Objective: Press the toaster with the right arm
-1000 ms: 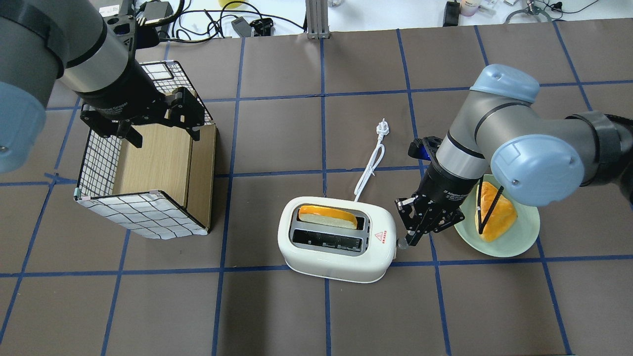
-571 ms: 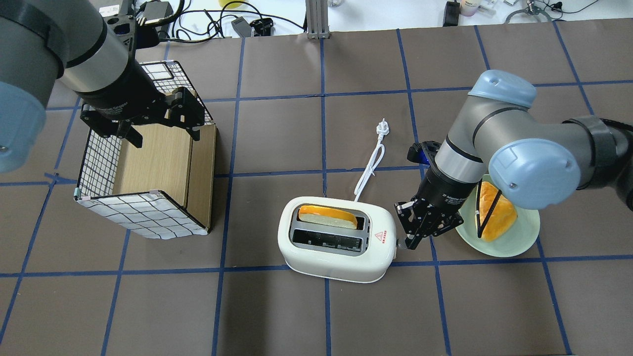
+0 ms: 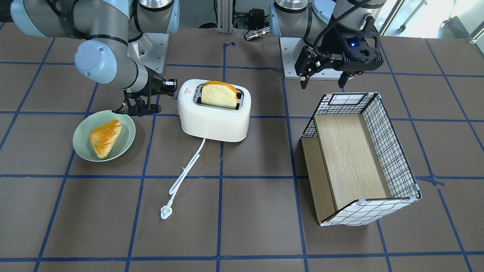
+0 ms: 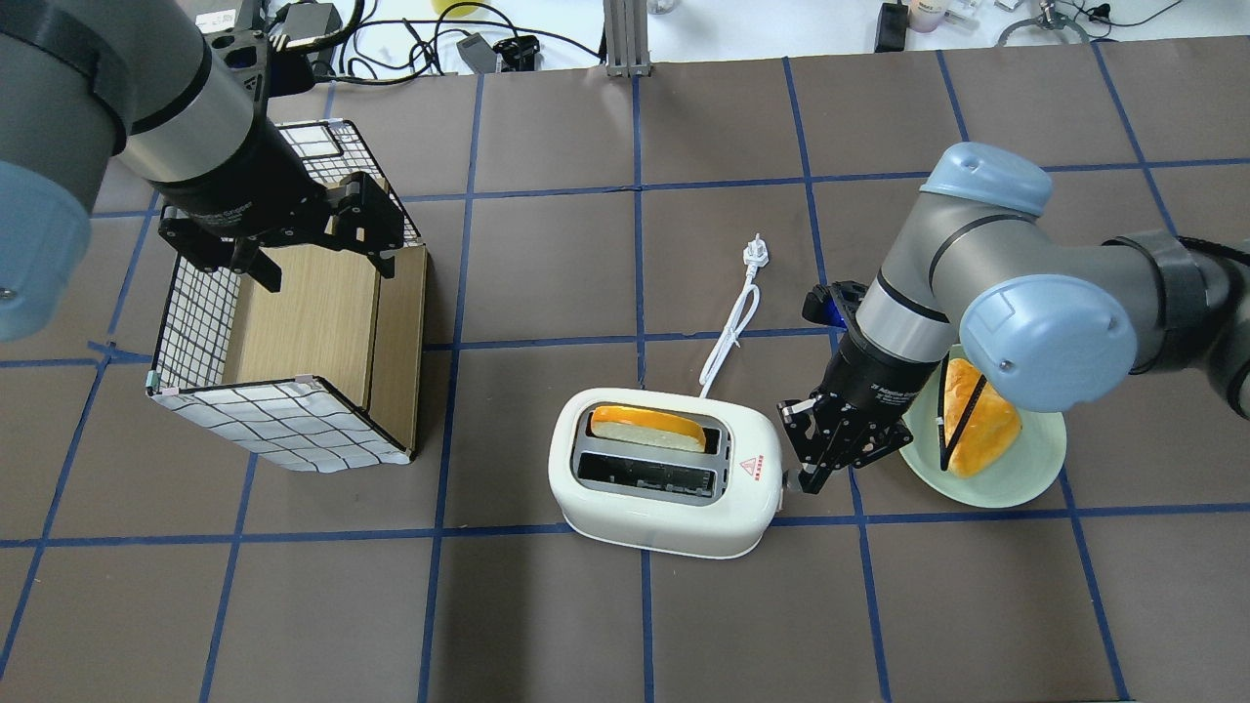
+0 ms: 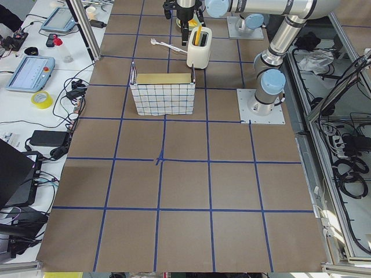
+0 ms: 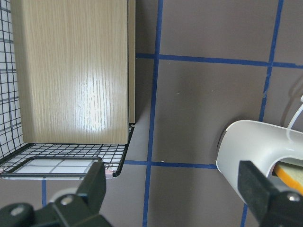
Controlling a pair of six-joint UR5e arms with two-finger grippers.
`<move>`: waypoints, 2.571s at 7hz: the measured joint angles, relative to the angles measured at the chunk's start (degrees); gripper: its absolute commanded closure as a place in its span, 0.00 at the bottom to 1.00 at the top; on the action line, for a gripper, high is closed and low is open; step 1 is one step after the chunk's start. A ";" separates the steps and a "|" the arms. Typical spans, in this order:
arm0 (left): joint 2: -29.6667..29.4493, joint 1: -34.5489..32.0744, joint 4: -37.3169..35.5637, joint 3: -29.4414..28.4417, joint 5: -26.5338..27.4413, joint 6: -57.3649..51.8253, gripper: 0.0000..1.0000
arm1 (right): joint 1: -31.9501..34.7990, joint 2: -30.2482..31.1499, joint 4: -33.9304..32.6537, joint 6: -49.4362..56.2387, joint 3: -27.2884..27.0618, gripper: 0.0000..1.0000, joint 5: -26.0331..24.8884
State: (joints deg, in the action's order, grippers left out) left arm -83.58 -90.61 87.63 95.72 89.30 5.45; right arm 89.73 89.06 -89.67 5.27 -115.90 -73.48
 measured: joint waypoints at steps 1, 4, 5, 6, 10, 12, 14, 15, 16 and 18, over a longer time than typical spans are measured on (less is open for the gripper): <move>0.00 0.00 0.00 0.00 0.00 0.00 0.00 | 0.00 -0.23 -1.27 -0.02 -0.70 1.00 0.00; 0.00 0.00 0.00 0.00 0.00 0.00 0.00 | 0.00 -0.58 -4.09 -0.08 -2.54 1.00 0.00; 0.00 0.00 0.00 0.00 0.00 0.00 0.00 | 0.00 -0.86 -4.28 -0.09 -2.61 1.00 0.00; 0.00 0.00 0.00 0.01 0.00 0.00 0.00 | 0.00 -1.02 -4.36 -0.09 -2.64 1.00 0.00; 0.00 0.00 0.00 0.00 -0.01 0.00 0.00 | 0.00 -1.07 -4.38 -0.52 -2.39 1.00 -0.13; 0.00 0.00 0.00 0.01 0.00 0.00 0.00 | -0.10 -0.32 -3.76 -0.93 -0.43 0.20 -0.55; 0.00 0.00 0.00 0.06 0.00 0.00 0.00 | -0.25 1.02 -3.24 -1.06 1.30 0.00 -0.82; 0.00 0.00 0.00 0.03 0.00 0.00 0.00 | -0.38 1.87 -2.61 -1.09 2.50 0.00 -2.07; 0.00 0.00 0.00 0.03 0.00 0.00 0.00 | -0.49 2.53 -0.13 -1.08 5.17 0.00 -4.55; 0.00 0.00 0.00 0.02 0.00 0.00 0.00 | -0.68 2.94 8.47 -1.04 14.97 0.00 -9.98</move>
State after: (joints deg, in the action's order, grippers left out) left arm -83.58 -90.62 87.63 95.74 89.30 5.45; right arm 89.05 92.00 -81.20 4.24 -100.93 -83.46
